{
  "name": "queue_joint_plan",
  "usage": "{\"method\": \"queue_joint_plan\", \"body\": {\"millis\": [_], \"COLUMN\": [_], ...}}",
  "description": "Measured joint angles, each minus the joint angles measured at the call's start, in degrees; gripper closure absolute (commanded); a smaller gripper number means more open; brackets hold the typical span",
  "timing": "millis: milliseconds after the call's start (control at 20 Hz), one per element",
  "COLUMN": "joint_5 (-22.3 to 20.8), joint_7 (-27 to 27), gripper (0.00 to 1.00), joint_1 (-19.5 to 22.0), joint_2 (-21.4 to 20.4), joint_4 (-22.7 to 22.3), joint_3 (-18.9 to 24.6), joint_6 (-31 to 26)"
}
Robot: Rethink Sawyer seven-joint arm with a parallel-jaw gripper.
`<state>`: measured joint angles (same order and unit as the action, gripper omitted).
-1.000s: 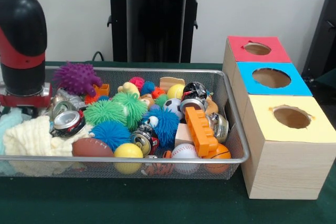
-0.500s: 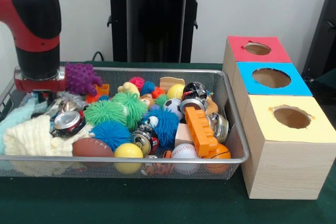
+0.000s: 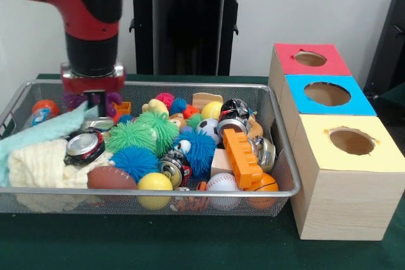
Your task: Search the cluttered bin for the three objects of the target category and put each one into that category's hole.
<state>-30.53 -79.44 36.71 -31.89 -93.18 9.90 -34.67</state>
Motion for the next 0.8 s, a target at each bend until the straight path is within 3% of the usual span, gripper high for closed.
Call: {"method": "queue_joint_plan", "body": {"millis": [400,800], "joint_5": [6.40,11.50], "joint_7": [-2.63,-6.22], "gripper": [1.00,1.00], "joint_1": [-6.01,-8.52], "joint_2": [1.11,4.10], "joint_4": [-4.52,-6.88], "joint_3": [-0.31,-0.73], "joint_6": [6.96,16.71]}}
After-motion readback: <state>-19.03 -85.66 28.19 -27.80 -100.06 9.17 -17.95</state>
